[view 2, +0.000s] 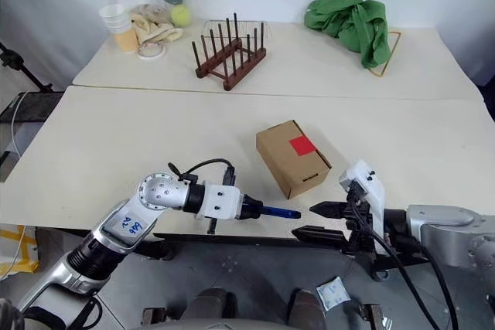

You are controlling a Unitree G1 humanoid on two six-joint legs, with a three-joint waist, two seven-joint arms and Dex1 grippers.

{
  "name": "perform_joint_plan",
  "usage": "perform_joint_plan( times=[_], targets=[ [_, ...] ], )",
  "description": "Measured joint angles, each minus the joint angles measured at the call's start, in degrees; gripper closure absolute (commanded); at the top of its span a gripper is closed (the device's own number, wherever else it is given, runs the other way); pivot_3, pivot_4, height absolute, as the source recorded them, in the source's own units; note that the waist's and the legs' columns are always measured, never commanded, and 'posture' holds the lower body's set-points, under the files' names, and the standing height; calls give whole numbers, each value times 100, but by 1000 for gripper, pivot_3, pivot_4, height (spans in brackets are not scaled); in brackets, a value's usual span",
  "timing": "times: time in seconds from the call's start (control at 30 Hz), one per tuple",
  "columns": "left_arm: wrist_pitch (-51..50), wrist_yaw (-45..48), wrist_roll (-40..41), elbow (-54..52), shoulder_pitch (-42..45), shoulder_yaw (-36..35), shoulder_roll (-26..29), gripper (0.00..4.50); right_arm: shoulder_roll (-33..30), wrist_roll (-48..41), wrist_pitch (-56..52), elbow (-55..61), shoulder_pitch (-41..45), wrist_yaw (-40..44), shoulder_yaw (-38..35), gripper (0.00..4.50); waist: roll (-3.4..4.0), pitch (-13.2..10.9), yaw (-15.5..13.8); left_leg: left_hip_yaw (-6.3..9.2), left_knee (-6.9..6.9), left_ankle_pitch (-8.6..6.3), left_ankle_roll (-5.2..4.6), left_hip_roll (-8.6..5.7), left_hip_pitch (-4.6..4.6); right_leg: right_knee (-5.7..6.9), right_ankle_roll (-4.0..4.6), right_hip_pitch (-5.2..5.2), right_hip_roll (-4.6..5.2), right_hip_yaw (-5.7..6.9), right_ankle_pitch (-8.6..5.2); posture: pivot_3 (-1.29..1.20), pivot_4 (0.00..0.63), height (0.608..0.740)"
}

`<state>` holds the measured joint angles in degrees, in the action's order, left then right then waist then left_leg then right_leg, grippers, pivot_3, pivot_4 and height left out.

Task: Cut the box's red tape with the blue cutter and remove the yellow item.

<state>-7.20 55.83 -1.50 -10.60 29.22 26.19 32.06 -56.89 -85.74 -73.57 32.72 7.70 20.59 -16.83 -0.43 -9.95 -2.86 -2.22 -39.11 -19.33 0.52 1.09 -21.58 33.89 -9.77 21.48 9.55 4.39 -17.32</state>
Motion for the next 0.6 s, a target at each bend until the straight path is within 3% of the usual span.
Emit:
perform_joint_plan(
  times=[0.27,0.6],
  targets=[
    [196,63,-83,133,247,17,-331,4048,-504,-2214,680,-826,648,-2399,1344,30,-5,-3,14,-2,-2,0,0,0,-5,0,-2,6,0,3,1,0,150,740],
    [144,51,-195,131,244,30,-481,4048,-312,-2587,1123,-1083,1099,-3082,2165,30,-5,-3,3,-1,-3,0,-1,1,-11,-3,-3,9,0,5,1,0,150,740]
  ],
)
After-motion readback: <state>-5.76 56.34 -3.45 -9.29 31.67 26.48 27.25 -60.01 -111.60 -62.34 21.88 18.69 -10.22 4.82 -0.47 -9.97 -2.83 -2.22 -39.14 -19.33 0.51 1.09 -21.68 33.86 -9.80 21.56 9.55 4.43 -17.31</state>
